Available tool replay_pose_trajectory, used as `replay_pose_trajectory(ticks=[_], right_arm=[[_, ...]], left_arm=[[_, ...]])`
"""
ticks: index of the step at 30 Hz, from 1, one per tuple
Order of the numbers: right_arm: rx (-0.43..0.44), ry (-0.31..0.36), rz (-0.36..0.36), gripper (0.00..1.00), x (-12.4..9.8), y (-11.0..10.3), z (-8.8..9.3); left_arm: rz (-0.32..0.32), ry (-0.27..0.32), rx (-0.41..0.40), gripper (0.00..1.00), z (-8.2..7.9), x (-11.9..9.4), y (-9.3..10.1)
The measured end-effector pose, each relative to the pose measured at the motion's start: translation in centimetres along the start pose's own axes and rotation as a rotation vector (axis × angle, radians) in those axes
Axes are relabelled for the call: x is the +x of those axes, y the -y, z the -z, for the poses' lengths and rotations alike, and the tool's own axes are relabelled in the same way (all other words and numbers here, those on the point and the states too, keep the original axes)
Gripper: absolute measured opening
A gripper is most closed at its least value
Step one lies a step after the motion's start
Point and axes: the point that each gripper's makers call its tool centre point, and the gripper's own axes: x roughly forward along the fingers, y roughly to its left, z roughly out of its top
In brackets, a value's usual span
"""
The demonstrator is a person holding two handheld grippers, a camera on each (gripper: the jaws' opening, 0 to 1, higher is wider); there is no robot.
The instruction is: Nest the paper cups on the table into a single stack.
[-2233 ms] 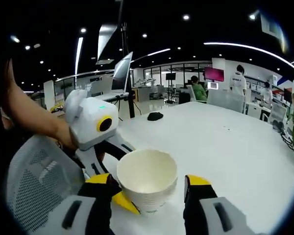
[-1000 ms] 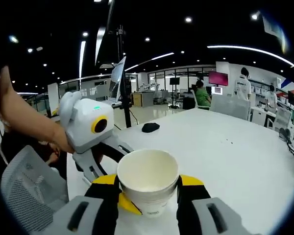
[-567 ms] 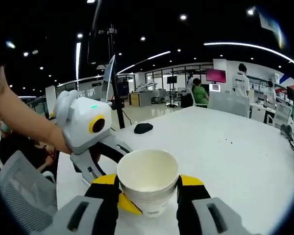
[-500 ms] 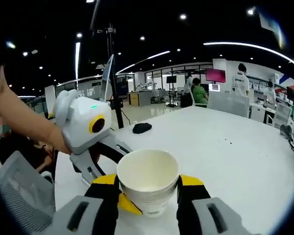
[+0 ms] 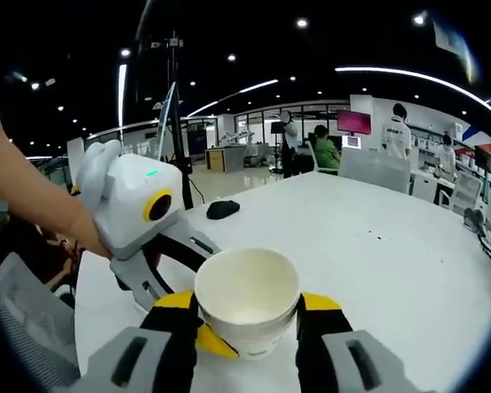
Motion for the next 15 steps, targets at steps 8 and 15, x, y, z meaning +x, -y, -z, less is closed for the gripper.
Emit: replay_pose_trajectory(ticks=[8, 15], right_arm=[[0.021, -0.008, 0.012, 0.48, 0.37, 0.50, 0.57], [0.023, 0.019, 0.029, 0.60, -0.50, 1.05, -0.08]], left_arm=[[0.008, 0.013, -0.031, 0.40, -0.01, -0.07, -0.06], [0.000, 0.032, -0.036, 0.41, -0.46, -0.74, 0.26]])
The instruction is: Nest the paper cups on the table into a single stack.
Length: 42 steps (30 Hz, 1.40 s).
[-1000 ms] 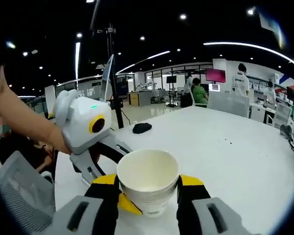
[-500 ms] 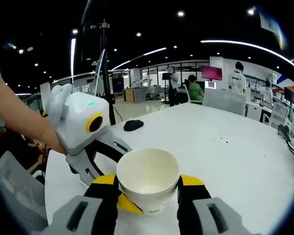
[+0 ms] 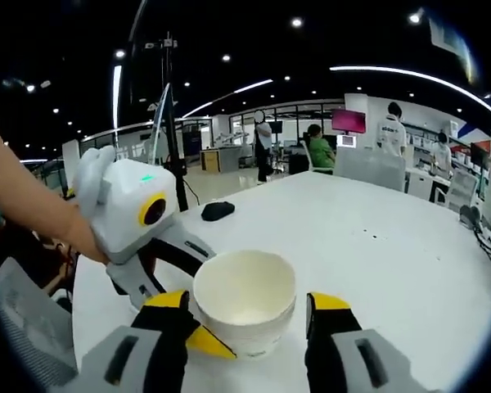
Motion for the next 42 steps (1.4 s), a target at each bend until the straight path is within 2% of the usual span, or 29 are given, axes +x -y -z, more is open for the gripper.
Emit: replay_pose_trajectory(ticks=[5, 15, 20, 24, 26, 29, 32, 36, 42], right_arm=[[-0.009, 0.006, -0.010, 0.68, -1.3, -0.1, -0.1], [-0.046, 0.009, -0.009, 0.79, -5.2, -0.8, 0.4], [-0.070, 0.025, 0.009, 0.86, -7.4, -0.8, 1.1], [-0.092, 0.027, 0.025, 0.89, -9.5, -0.9, 1.8], [-0.131, 0.027, 0.035, 0.91, -10.6, -0.8, 2.4], [-0.136, 0.029, 0.040, 0.93, -12.1, -0.8, 3.0], [-0.125, 0.030, 0.055, 0.95, -13.5, -0.7, 3.6], [-0.102, 0.031, 0.063, 0.98, -15.1, -0.8, 4.5], [-0.046, 0.037, 0.087, 1.00, -17.3, -1.7, 5.6]], left_arm=[[-0.001, 0.012, -0.016, 0.43, 0.3, -0.8, -0.3], [-0.043, 0.064, -0.049, 0.49, 0.7, -4.4, 0.4], [-0.080, 0.106, -0.073, 0.53, 0.5, -6.9, 0.9], [-0.116, 0.140, -0.101, 0.55, 0.9, -8.9, 1.1], [-0.130, 0.153, -0.100, 0.56, 0.8, -10.1, 1.6], [-0.145, 0.172, -0.101, 0.56, 1.0, -11.4, 2.3], [-0.165, 0.187, -0.111, 0.58, 0.8, -12.6, 3.2], [-0.187, 0.175, -0.092, 0.63, 1.0, -13.7, 4.5], [-0.203, 0.202, -0.152, 0.71, 1.0, -15.3, 6.7]])
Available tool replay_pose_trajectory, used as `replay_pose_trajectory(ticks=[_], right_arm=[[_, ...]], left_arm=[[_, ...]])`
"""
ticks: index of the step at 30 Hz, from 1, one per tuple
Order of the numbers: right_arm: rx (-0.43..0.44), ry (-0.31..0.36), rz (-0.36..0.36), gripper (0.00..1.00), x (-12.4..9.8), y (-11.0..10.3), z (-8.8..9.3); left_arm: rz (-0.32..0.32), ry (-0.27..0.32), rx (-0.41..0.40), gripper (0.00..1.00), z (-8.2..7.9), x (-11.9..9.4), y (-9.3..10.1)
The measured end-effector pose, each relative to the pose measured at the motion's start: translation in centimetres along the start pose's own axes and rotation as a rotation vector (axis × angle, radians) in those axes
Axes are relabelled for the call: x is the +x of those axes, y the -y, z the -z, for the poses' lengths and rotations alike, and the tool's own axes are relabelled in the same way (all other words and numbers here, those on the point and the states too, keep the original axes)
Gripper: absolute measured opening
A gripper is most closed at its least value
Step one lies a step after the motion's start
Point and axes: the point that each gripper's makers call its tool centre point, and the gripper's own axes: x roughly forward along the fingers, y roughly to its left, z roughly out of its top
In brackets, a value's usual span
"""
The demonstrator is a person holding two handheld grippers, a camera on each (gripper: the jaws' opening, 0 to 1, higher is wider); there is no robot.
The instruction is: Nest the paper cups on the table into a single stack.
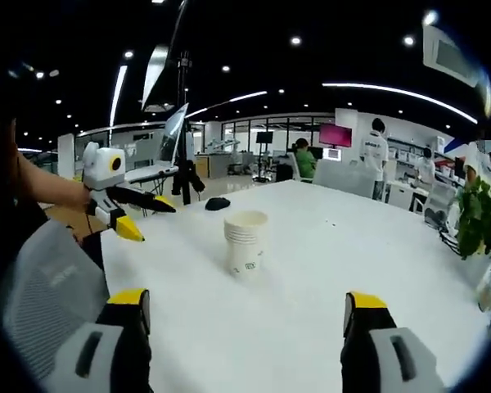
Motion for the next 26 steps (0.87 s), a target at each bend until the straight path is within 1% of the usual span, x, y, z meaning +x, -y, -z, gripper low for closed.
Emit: replay_pose_trajectory(ticks=[4, 10, 13, 17, 19, 23, 26], right_arm=[[0.006, -0.005, 0.015, 1.00, -1.2, -0.5, 0.7], [0.009, -0.013, 0.029, 1.00, -2.8, -0.9, 1.8], [0.025, -0.018, 0.037, 1.00, -3.4, -1.1, 2.6], [0.045, -0.014, 0.054, 1.00, -3.8, -0.9, 3.0], [0.041, -0.011, 0.062, 1.00, -3.9, -0.7, 3.0], [0.037, -0.015, 0.066, 1.00, -4.0, -0.6, 3.4], [0.029, -0.017, 0.071, 1.00, -4.0, -0.5, 3.4]], left_arm=[[-0.022, -0.004, 0.005, 0.76, 0.7, -1.3, 0.9], [-0.064, 0.000, 0.012, 0.81, 1.4, -2.8, 1.2], [-0.092, 0.020, -0.012, 0.86, 1.8, -3.5, 1.2], [-0.109, 0.036, -0.052, 0.91, 2.2, -4.0, 1.2], [-0.114, 0.040, -0.058, 0.93, 2.3, -4.1, 1.3], [-0.131, 0.065, -0.055, 0.99, 1.7, -4.2, 1.2], [-0.126, 0.058, -0.069, 0.99, 1.9, -4.1, 1.3]])
